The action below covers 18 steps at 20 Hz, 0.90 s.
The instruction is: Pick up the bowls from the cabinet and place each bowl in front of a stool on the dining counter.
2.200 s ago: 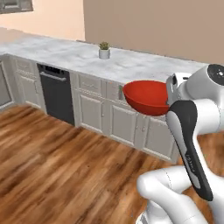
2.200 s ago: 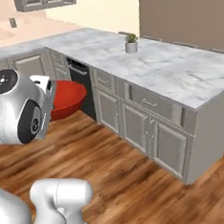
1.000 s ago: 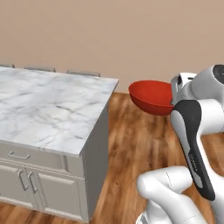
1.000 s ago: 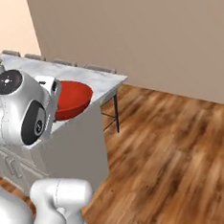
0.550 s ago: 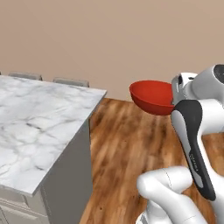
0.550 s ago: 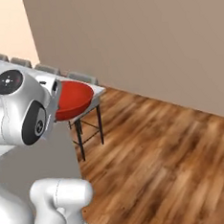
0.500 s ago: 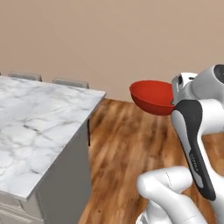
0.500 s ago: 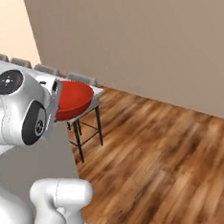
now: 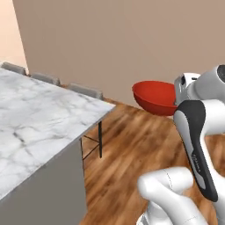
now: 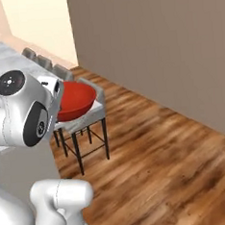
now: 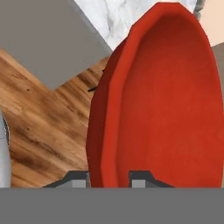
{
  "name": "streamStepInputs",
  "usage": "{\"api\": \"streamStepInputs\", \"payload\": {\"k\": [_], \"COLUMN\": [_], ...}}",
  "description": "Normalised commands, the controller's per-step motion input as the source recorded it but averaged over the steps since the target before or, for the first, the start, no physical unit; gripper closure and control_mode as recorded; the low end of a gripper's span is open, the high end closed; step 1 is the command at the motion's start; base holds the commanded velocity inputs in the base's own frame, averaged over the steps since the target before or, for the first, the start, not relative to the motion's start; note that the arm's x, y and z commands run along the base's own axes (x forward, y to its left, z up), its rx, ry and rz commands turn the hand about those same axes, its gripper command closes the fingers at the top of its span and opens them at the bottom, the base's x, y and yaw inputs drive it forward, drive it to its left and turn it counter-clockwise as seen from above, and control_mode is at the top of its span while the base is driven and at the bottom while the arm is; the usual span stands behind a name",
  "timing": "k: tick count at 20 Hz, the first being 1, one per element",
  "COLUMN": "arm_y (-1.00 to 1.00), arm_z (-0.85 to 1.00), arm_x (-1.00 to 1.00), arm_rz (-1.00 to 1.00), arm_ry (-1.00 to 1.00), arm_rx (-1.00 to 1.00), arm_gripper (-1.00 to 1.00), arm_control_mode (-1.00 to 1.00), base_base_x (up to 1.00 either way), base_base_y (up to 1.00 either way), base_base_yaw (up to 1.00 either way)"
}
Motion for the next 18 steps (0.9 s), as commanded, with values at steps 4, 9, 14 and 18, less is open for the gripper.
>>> {"api": "streamStepInputs", "payload": {"k": [4,9,14,18], "arm_y": [0.0,0.0,0.0,0.0], "arm_z": [0.0,0.0,0.0,0.0], "arm_x": [0.0,0.0,0.0,0.0], "arm_rz": [0.0,0.0,0.0,0.0], "arm_ry": [0.0,0.0,0.0,0.0], "arm_rx": [0.0,0.0,0.0,0.0], "arm_gripper": [1.0,1.0,1.0,1.0], "arm_control_mode": [1.0,1.0,1.0,1.0], "base_base_x": [0.52,0.38,0.19,0.02], "base_base_y": [-0.98,-0.95,-0.9,-0.85], "base_base_yaw": [0.52,0.53,0.58,0.62]}}
